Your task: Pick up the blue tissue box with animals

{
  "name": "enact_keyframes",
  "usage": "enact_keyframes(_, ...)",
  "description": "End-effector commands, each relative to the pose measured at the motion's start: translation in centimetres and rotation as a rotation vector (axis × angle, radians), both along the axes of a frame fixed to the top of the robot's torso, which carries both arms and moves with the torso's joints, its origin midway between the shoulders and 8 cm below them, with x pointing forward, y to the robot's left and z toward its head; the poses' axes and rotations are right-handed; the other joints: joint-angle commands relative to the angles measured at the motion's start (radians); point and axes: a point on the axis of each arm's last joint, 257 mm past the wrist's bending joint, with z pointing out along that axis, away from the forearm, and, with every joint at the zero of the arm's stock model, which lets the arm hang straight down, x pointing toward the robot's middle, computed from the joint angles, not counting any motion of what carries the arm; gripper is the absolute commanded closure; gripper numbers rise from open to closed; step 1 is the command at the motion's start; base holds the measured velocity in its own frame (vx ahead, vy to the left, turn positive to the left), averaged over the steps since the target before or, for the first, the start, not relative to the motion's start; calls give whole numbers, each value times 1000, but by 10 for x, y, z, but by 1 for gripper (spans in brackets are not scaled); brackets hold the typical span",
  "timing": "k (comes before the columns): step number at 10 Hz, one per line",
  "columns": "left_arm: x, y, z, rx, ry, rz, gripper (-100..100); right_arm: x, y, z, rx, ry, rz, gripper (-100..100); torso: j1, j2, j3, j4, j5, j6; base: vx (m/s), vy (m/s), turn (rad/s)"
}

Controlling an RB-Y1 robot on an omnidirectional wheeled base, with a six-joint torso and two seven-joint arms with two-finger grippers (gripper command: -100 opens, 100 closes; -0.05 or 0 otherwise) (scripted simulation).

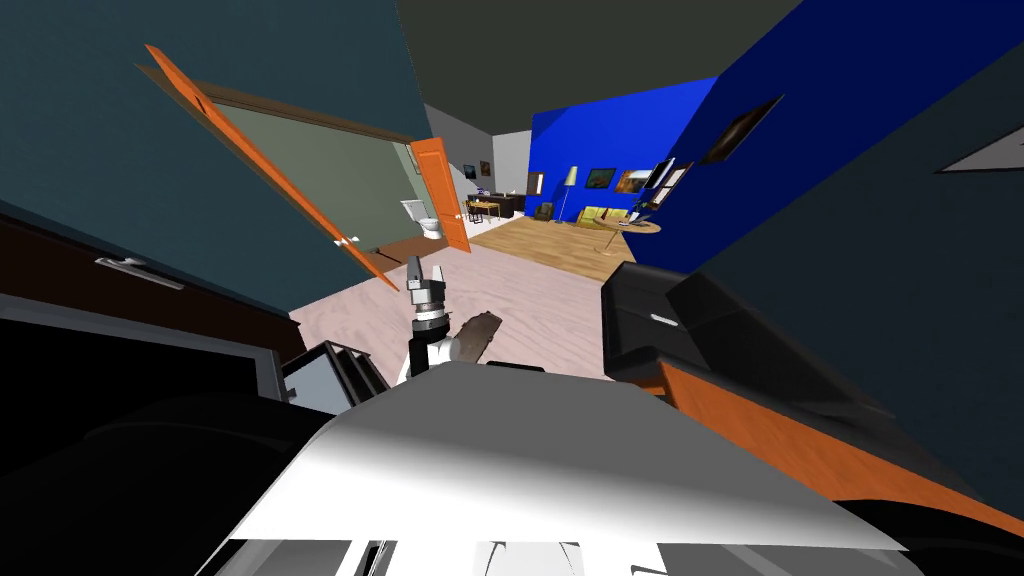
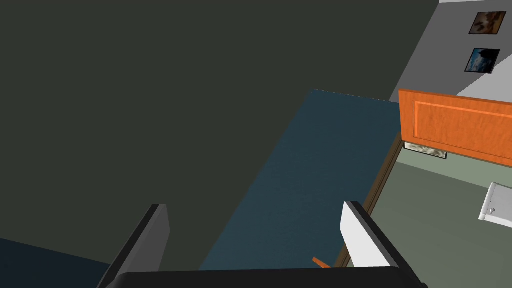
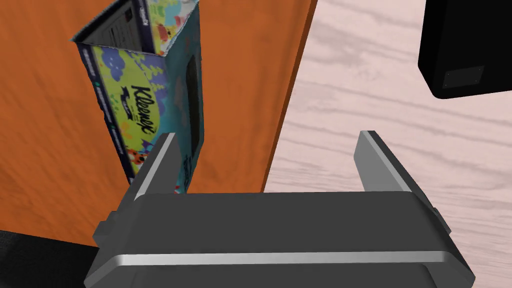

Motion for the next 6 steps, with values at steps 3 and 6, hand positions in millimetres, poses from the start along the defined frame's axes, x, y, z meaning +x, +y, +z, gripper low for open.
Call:
enact_keyframes(3,0,0,0,0,0,0,0,-20,8,-3,21,67,47,-100,-3,3,1,1,-1,0,4,-257,76)
enact_keyframes(6,0,0,0,0,0,0,0,-18,20,-14,43,62,56,-100,3,2,1,1,0,1,11,-143,25)
